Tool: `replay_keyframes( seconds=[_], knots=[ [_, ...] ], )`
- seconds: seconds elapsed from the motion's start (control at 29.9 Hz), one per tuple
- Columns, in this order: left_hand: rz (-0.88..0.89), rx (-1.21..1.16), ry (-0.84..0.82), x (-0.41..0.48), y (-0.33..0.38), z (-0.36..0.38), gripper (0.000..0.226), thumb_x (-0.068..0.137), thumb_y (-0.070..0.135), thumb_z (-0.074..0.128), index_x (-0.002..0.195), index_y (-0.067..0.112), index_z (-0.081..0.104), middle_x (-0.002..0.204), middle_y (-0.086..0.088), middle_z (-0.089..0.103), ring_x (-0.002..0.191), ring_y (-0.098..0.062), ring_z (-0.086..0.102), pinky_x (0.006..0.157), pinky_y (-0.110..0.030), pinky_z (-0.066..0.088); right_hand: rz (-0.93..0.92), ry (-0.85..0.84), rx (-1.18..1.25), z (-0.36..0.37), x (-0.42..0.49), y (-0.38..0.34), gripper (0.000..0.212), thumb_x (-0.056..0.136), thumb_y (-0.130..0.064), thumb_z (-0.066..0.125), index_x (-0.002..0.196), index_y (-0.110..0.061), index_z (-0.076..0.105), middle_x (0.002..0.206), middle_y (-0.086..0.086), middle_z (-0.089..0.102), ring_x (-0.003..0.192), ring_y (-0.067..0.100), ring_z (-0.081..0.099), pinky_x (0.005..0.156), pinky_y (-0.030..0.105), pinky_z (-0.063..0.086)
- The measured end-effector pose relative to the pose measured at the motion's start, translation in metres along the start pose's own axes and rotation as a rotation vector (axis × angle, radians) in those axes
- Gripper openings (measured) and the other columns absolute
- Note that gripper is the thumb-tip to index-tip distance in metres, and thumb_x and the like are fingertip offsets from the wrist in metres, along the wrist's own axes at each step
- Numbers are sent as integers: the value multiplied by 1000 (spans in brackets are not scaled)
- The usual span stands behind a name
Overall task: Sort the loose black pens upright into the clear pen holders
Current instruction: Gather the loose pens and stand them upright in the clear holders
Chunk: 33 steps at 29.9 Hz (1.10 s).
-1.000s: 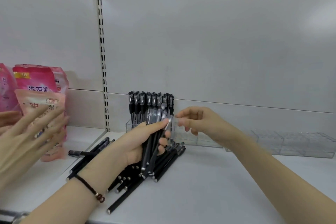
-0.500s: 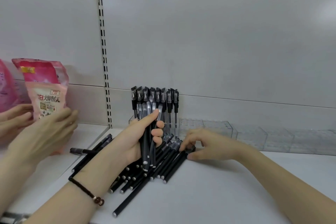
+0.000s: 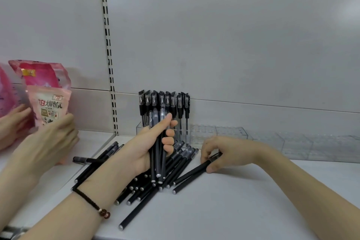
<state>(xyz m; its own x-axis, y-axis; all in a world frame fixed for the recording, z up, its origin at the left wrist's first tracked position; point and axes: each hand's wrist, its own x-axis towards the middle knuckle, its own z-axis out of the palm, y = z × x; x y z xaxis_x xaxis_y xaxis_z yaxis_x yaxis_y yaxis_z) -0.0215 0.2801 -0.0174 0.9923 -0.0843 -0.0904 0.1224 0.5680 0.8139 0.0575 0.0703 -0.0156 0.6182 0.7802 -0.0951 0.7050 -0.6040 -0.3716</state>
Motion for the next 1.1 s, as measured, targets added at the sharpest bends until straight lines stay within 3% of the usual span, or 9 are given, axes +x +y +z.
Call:
replay_keyframes(
  seconds=[0.17, 0.23, 0.37, 0.5, 0.6, 0.7, 0.84, 0.94, 1.1],
  knots=[
    [-25, 14, -27, -3, 0, 1, 22, 74, 23, 68, 86, 5, 62, 66, -4, 60, 50, -13, 57, 43, -20, 50, 8, 49, 50, -1, -3, -3, 12, 80, -23, 77, 86, -33, 71, 92, -19, 64, 85, -10, 54, 75, 9, 35],
    [-27, -22, -12, -3, 0, 0, 19, 75, 19, 67, 82, 2, 63, 86, -16, 72, 73, -25, 72, 63, -33, 62, -24, 81, 113, -6, -7, -6, 15, 78, -19, 78, 84, -32, 72, 86, -19, 66, 80, -8, 55, 77, 12, 39],
    [-133, 82, -114, -5, -2, 3, 16, 80, 23, 63, 81, 8, 60, 117, -25, 66, 108, -38, 65, 92, -50, 52, -145, 248, 233, -18, -16, -15, 16, 75, -10, 80, 83, -23, 75, 79, -13, 65, 75, 3, 56, 79, 25, 45],
    [-277, 130, -222, -7, -6, 5, 28, 84, 29, 61, 100, 5, 61, 123, -30, 60, 112, -43, 62, 89, -54, 53, -274, 469, 110, -24, -15, -22, 15, 74, -12, 81, 85, -21, 77, 82, -8, 67, 84, 5, 55, 75, 22, 45],
    [-323, 136, -193, -9, -8, 11, 51, 84, 28, 61, 124, -2, 58, 108, -28, 68, 84, -32, 73, 69, -39, 61, -338, 543, -82, -23, -8, -21, 13, 76, -28, 79, 88, -28, 77, 85, -15, 68, 90, 8, 55, 82, 40, 46],
    [-302, 61, -181, -12, -8, 16, 28, 76, 20, 68, 94, -2, 69, 81, -16, 66, 47, -14, 58, 42, -23, 52, -320, 573, -90, -19, -6, -17, 14, 76, -33, 78, 90, -33, 75, 86, -18, 67, 94, 8, 54, 85, 47, 45],
    [-233, 62, -199, -10, -12, 12, 14, 76, 11, 69, 78, -3, 67, 73, -12, 59, 45, -12, 51, 40, -20, 46, -309, 667, -52, -18, -9, -21, 28, 72, -30, 82, 98, -34, 72, 96, -22, 66, 99, 4, 55, 91, 32, 45],
    [-162, 73, -216, -8, -13, 10, 13, 78, 10, 69, 81, -3, 69, 78, -12, 61, 49, -14, 53, 45, -22, 49, -128, 643, 145, -22, -16, -21, 48, 79, -20, 78, 120, -34, 60, 120, -23, 58, 111, -12, 48, 98, 11, 38],
    [-14, 191, -166, -6, -14, 14, 24, 75, 12, 71, 94, 0, 62, 81, -10, 66, 56, -16, 58, 50, -26, 52, -85, 558, 733, -17, -18, -24, 36, 96, -13, 56, 132, -15, 56, 124, -5, 66, 111, 9, 63, 99, 31, 50]
  ],
)
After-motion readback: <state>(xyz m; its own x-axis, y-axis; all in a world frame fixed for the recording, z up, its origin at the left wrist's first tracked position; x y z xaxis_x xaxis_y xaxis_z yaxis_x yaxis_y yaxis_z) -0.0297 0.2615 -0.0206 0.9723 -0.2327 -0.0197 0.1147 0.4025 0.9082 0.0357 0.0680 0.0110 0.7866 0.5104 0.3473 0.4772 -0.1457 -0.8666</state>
